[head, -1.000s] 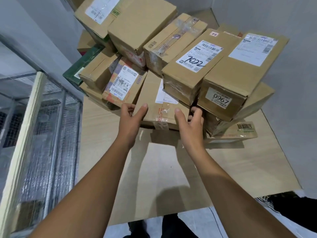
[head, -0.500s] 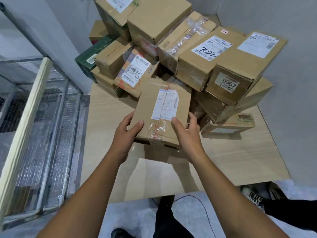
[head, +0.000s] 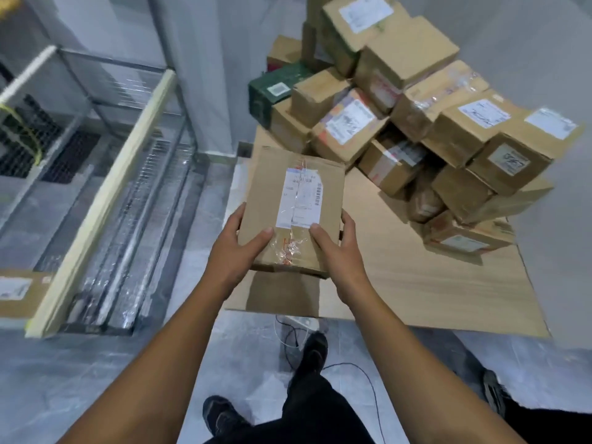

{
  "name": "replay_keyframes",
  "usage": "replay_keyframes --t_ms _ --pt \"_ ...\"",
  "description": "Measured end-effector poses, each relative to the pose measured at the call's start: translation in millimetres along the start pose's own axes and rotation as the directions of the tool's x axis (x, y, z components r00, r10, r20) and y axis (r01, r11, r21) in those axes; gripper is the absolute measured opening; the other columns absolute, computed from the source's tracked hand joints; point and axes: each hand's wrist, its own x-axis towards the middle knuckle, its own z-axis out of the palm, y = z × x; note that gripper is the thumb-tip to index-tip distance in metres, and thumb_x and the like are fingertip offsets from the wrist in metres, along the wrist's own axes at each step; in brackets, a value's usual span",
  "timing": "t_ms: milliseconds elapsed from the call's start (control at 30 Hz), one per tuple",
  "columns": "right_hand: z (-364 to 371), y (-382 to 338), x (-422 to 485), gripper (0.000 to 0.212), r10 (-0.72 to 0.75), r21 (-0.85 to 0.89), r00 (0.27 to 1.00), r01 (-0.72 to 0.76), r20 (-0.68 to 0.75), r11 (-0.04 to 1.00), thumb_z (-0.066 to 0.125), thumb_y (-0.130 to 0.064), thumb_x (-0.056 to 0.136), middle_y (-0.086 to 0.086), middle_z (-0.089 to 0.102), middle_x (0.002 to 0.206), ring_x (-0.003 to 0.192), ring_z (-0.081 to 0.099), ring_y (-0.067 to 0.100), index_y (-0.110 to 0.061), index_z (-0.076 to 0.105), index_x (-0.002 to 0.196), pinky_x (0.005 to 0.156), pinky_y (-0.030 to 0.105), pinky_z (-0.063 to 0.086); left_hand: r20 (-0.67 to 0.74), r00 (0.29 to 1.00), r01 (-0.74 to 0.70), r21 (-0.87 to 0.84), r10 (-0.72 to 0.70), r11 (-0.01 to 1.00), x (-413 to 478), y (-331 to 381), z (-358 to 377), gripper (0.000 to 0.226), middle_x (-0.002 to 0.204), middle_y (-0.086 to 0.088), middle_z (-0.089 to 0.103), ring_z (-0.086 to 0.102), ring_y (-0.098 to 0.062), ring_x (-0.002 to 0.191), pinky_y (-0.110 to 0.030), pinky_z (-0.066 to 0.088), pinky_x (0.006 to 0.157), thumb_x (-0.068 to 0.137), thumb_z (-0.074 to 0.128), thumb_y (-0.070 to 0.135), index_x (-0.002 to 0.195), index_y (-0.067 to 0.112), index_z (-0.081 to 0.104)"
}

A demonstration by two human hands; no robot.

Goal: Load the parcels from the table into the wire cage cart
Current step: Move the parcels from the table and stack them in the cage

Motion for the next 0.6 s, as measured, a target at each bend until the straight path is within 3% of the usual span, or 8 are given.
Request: replay_keyframes --t_ms 133,267,467,600 --pt "72 -12 -21 0.058 -0.077 -0.042 0.991 0.082 0.110 0.996 0.072 -0.030 0.098 -0.016 0.065 0.132 0.109 0.070 0.002 -0.045 0.042 0.145 0.090 0.029 0.061 -0.144 0.990 -0.005 -0.003 0.005 1.000 -29 -4 -71 0.076 0.133 0.018 0.065 0.066 -0.007 0.118 -0.044 0.055 0.102 0.079 0.080 0.058 0.146 0.052 0.044" --pt "141 -23 -31 0.062 -0.119 -0.126 0.964 0.152 0.238 0.980 0.072 -0.032 0.097 -0.023 0.063 0.130 0.109 0.067 -0.005 -0.044 0.041 0.148 0.089 0.023 0.057 -0.305 0.952 -0.014 0.006 0.015 1.000 -50 -5 -134 0.061 0.123 0.023 0.068 0.067 -0.001 0.111 -0.042 0.056 0.100 0.088 0.078 0.047 0.141 0.055 0.048" --pt "247 -32 -18 0.070 -0.142 -0.231 0.897 0.255 0.418 0.939 0.072 -0.040 0.097 -0.025 0.058 0.128 0.106 0.058 -0.017 -0.039 0.035 0.157 0.082 0.008 0.048 -0.532 0.847 0.019 0.017 -0.007 1.000 -55 -20 -217 0.066 0.124 0.025 0.065 0.064 0.010 0.104 -0.027 0.054 0.088 0.089 0.075 0.051 0.148 0.044 0.045" --pt "318 -36 6 0.065 -0.137 -0.257 0.830 0.318 0.540 0.913 0.071 -0.044 0.096 -0.034 0.058 0.120 0.100 0.058 -0.023 -0.044 0.038 0.153 0.077 0.001 0.045 -0.658 0.750 0.075 -0.011 -0.064 0.997 -42 -26 -263 0.061 0.118 0.030 0.062 0.061 0.017 0.100 -0.014 0.049 0.080 0.091 0.075 0.045 0.144 0.043 0.045"
